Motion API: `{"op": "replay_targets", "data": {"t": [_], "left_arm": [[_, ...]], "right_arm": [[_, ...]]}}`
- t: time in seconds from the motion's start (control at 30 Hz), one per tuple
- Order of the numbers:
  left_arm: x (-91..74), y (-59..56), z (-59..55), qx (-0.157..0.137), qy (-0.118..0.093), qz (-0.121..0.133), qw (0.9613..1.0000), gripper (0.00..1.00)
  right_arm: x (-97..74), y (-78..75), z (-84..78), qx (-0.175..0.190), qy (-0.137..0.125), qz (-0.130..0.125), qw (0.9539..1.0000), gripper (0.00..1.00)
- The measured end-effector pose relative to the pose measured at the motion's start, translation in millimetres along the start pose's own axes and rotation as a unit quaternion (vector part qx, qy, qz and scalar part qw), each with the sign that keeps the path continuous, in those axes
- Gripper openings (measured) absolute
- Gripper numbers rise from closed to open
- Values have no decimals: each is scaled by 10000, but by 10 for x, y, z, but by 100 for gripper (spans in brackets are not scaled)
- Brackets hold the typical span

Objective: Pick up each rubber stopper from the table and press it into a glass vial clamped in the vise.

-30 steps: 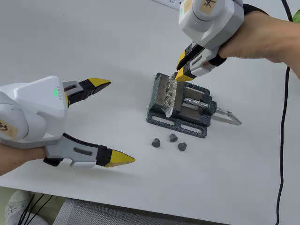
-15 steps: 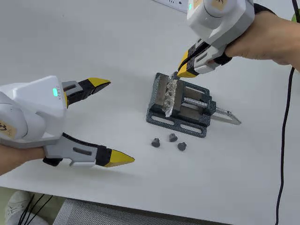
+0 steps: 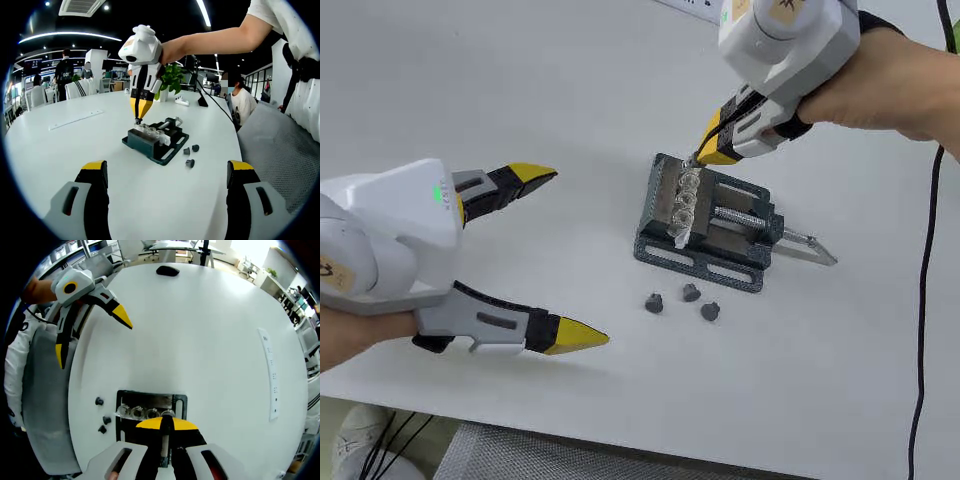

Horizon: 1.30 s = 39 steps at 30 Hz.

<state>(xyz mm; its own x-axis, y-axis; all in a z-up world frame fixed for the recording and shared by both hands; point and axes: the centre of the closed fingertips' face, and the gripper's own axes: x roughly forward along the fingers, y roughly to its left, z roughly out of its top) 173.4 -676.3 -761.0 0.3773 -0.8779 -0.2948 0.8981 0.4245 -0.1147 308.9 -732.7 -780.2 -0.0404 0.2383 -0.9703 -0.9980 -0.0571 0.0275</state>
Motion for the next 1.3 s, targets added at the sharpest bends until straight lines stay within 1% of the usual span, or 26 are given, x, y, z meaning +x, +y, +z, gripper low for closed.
{"op": "replay_targets", "data": {"t": [0.13, 0.33, 0.57, 0.6, 0.63, 0.73, 1.07, 1.3], "left_arm": [[8, 5, -2, 0, -1, -7, 10000, 99], [9, 12, 15, -3, -38, 6, 10000, 99], [8, 3, 17, -8, -50, 9, 10000, 99], [6, 0, 15, -5, -43, 4, 10000, 97], [5, -2, 15, -6, -43, 3, 10000, 96], [7, 13, 22, 2, -80, 41, 10000, 99], [20, 10, 5, -6, -69, 0, 10000, 99], [14, 28, 10, -9, -80, 18, 10000, 99]], "right_arm": [[2, -8, -2, -86, 38, -14, 10000, 0], [10, 4, 2, -123, 89, -15, 9999, 1], [34, 2, 5, -268, 257, 33, 9993, 1], [30, 10, 4, -287, 273, 37, 9992, 1], [30, 8, 4, -273, 282, 42, 9992, 1], [32, -1, 4, -271, 298, 64, 9992, 1], [36, -12, -3, -243, 323, 74, 9992, 1], [42, -16, 1, -256, 345, 76, 9990, 1]]}}
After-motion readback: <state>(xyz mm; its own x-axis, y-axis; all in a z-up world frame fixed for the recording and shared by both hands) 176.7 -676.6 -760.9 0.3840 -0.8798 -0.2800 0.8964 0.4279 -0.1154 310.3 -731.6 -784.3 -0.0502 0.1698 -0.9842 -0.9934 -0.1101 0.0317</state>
